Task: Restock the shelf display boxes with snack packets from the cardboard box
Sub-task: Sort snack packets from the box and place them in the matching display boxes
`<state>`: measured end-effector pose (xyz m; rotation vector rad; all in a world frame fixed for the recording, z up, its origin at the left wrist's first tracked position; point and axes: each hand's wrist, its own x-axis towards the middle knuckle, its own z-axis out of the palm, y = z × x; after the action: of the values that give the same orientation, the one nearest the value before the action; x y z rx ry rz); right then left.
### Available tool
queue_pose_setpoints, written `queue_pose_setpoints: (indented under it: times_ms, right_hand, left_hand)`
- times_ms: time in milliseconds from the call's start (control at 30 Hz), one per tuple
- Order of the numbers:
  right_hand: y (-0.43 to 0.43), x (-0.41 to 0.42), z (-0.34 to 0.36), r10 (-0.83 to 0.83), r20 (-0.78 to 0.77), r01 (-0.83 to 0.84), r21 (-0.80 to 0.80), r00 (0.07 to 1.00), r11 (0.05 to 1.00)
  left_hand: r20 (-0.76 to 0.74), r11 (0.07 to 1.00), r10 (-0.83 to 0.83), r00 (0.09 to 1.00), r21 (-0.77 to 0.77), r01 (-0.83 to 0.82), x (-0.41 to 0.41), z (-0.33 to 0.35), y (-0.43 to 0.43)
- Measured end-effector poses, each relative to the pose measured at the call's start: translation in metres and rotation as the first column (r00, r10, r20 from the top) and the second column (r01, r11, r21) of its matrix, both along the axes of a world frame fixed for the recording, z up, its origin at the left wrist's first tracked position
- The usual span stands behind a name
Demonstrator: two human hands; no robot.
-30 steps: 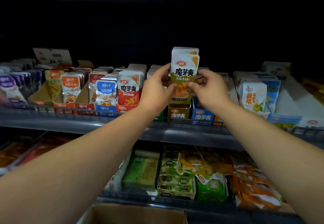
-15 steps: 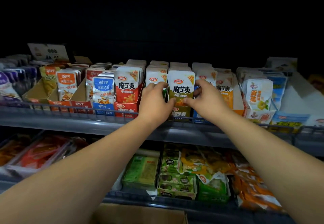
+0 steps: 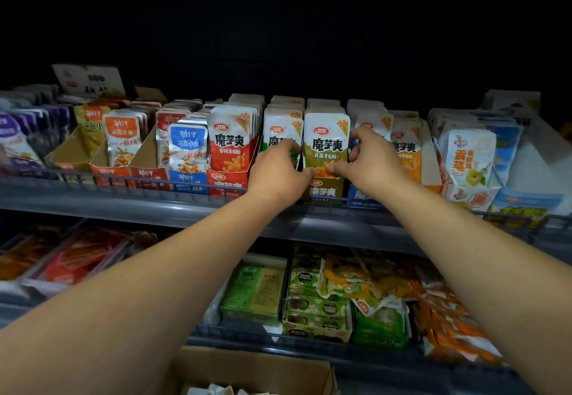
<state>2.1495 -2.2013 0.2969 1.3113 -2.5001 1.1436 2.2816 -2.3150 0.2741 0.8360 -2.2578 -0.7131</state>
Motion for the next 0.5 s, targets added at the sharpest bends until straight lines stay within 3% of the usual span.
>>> queue_pose_setpoints:
  times_ms: [233,400,500]
  right_hand:
    - [0.029,0.029,-0.010,-0.035,-0.060,0.027,-0.133,0.998,0.991]
    - [0.057,0.075,-0.038,0.158,-0.068,-0.166,-0.140,0.985,0.976]
    - [0.065,0.107,-0.079,0.254,-0.008,-0.254,-0.049,0.967,0.966]
  left_hand:
    - [-0.126,0.994,-0.030,0.992,-0.109,0.017,0.026,-0.001,0.009]
    - [-0.183,0.991,-0.020,0.983,-0.134,-0.004,0.079,-0.013,0.015]
    - [-0.142,0.991,0.027,0.989,-0.127,-0.046,0.123,-0.045,0.015]
